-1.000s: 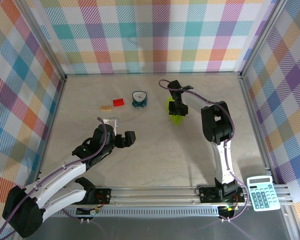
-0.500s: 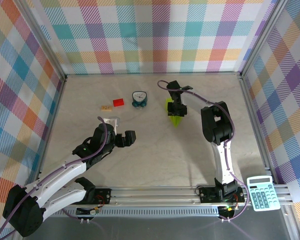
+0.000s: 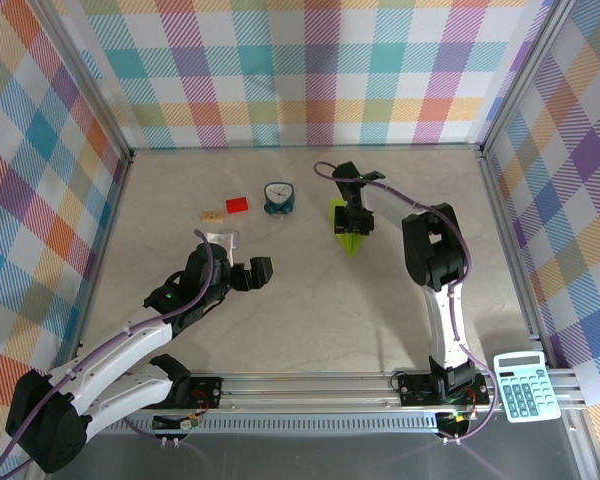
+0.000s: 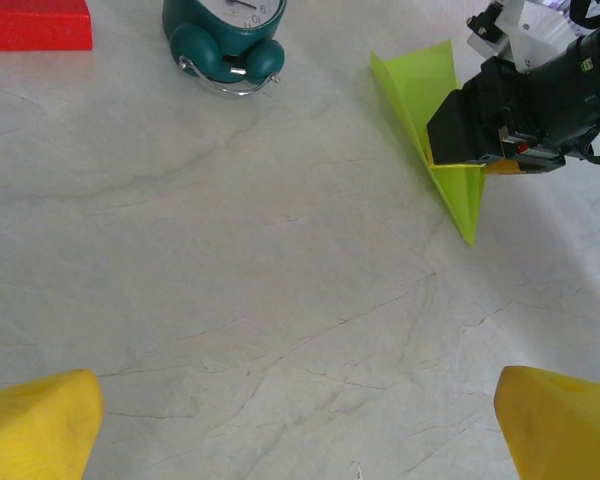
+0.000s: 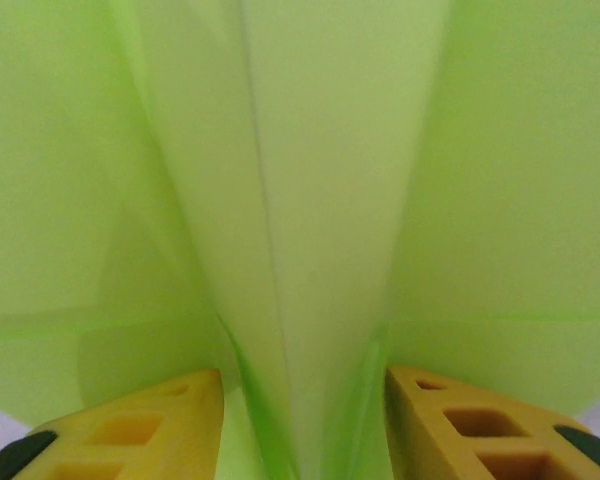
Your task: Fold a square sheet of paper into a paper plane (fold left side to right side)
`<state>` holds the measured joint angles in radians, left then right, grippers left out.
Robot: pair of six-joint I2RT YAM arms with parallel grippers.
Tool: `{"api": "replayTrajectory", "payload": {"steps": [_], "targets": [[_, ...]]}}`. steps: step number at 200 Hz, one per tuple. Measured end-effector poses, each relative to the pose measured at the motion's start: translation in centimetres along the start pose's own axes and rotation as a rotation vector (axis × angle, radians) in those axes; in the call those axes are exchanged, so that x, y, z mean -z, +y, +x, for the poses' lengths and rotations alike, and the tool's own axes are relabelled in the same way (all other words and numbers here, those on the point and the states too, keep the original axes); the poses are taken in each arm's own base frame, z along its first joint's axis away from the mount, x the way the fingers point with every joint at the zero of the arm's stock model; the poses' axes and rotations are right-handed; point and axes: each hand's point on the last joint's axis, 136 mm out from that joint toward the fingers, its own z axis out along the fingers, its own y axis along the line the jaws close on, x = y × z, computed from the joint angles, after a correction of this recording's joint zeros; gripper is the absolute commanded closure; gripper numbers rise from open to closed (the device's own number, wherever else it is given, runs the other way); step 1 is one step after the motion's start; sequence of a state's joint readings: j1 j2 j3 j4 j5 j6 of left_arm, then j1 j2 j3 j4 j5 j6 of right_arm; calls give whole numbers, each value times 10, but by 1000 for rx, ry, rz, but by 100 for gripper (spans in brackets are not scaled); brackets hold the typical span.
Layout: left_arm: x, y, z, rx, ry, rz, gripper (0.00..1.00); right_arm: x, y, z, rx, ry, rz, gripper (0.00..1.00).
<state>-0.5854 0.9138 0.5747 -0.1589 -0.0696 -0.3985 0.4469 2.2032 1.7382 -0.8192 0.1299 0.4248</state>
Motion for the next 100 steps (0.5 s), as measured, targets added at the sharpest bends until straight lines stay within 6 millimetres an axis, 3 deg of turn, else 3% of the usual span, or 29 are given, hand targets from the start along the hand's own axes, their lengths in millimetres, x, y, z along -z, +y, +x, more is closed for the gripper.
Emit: {"api": "replayTrajectory", "payload": {"steps": [48, 100], "targets": [[0, -1, -1, 0, -3, 2, 0, 23, 3, -3, 5, -34, -17, 54], [1, -1, -2, 0, -4, 2, 0, 26, 3, -1, 6, -33, -16, 53]]}}
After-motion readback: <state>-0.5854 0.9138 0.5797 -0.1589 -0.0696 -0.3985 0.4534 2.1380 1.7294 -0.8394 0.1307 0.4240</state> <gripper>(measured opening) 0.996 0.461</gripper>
